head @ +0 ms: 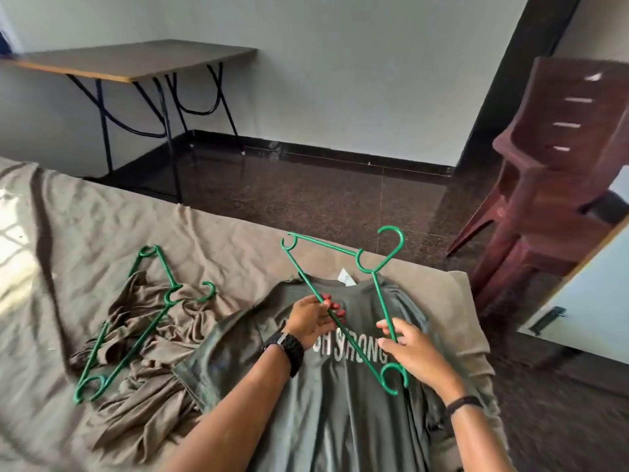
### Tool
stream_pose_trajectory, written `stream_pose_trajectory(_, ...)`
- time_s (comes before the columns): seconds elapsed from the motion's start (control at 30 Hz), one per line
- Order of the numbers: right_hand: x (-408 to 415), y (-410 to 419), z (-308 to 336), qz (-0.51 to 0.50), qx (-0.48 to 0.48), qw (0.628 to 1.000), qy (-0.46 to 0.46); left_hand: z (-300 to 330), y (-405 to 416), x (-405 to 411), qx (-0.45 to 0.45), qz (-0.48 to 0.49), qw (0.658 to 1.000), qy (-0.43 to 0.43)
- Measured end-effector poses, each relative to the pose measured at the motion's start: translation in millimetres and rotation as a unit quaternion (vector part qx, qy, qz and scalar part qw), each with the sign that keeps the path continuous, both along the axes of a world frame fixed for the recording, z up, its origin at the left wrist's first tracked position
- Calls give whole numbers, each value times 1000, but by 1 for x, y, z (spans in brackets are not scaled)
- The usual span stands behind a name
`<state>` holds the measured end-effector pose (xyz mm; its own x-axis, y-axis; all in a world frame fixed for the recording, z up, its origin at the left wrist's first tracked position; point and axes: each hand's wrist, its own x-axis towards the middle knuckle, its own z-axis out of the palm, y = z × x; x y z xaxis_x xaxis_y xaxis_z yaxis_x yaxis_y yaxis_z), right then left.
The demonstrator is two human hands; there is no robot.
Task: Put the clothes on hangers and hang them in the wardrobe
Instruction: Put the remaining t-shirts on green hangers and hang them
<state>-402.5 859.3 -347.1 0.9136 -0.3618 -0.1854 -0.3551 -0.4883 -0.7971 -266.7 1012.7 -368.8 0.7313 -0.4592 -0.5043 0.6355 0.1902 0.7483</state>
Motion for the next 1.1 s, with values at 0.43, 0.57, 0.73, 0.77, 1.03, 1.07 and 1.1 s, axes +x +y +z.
stream_pose_trajectory(0.43, 20, -17, 24, -80, -175, 971, -141, -17, -28, 54, 416, -96, 844, -327)
stream_pose_trajectory(0.57, 14, -28, 24, -70, -177, 971, -147, -25, -22, 76, 458, -88, 810, -356)
stream_pose_trajectory(0.73, 12, -34, 25, -63, -171, 975, -126, -52, -21, 89, 443, -12, 849, -289)
stream_pose_trajectory(0.77, 10, -37, 24, -58, -162, 978, -122, -54, -20, 89, 430, 8, 861, -273)
stream_pose_trajectory(1.03, -6, -51, 36, -49, -131, 981, -136, -38, -14, 74, 242, 201, 936, -155)
stream_pose_trajectory(1.07, -6, -51, 37, -47, -134, 981, -132, -40, -12, 75, 214, 214, 943, -138)
stream_pose_trajectory(1.1, -7, -51, 37, -45, -138, 981, -129, -41, -10, 75, 205, 215, 946, -130)
